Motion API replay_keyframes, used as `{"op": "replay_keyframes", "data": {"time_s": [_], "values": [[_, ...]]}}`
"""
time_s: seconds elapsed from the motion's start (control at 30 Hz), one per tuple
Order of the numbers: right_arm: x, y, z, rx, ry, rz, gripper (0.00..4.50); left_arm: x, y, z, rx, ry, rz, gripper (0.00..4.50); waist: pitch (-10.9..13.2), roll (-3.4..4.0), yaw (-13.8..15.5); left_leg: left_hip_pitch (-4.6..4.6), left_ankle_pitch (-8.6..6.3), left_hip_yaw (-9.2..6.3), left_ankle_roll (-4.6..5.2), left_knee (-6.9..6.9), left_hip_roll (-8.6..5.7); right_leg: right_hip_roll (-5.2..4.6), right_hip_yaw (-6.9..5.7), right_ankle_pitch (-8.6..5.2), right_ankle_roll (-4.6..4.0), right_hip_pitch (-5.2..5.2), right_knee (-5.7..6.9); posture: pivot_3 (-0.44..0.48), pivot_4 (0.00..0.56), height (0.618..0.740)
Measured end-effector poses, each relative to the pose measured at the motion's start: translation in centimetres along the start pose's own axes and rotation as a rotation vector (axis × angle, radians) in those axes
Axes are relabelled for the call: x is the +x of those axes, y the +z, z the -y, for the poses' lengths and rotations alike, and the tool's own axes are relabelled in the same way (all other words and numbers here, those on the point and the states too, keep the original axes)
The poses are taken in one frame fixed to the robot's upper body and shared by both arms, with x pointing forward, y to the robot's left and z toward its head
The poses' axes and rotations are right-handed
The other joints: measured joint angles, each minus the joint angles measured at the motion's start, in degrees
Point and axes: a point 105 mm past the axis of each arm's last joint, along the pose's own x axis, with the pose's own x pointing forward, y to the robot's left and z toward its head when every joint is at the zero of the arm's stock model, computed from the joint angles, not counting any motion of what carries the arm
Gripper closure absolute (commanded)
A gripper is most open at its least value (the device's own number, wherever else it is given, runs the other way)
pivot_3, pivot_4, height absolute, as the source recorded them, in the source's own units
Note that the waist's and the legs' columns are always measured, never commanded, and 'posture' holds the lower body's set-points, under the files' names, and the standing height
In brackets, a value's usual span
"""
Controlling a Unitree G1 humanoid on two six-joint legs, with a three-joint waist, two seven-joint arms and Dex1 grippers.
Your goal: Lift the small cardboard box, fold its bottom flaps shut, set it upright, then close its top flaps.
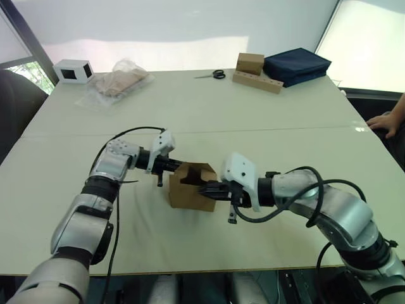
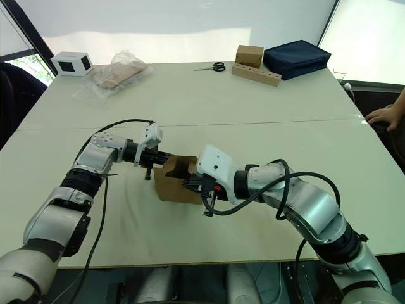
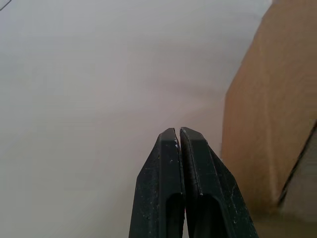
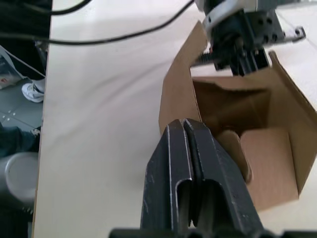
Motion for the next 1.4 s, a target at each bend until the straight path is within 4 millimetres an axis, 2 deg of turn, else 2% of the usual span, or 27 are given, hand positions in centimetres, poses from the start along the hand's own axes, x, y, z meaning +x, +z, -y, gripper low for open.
{"op": "replay_keyframes", "data": {"time_s": [0.27,0.57,1.4], "values": [[0.0,-0.1,0.0,0.002,0.005,-0.013,4.50,0.5,0.6,1.1,0.006,-0.049,0.019,4.40,0.00,0.00,0.00,0.00,0.00,-0.01,0.00,0.00,0.00,0.00,0.00,0.00,0.00,0.00,0.00,0.000,0.150,0.740],[0.7,-0.8,-0.1,0.022,0.014,-0.045,4.50,1.1,0.4,2.2,-0.009,-0.070,0.037,4.40,0.00,0.00,-0.01,0.01,0.00,-0.02,0.00,0.00,0.00,0.00,0.00,0.00,0.00,-0.01,0.02,0.000,0.150,0.740],[2.9,-2.2,0.5,0.193,0.029,-0.031,4.50,1.2,0.4,2.4,-0.008,-0.033,0.046,4.40,0.00,0.00,-0.03,0.01,0.01,-0.02,-0.01,0.00,0.00,0.01,0.00,0.00,0.00,-0.01,0.03,0.000,0.150,0.740]]}}
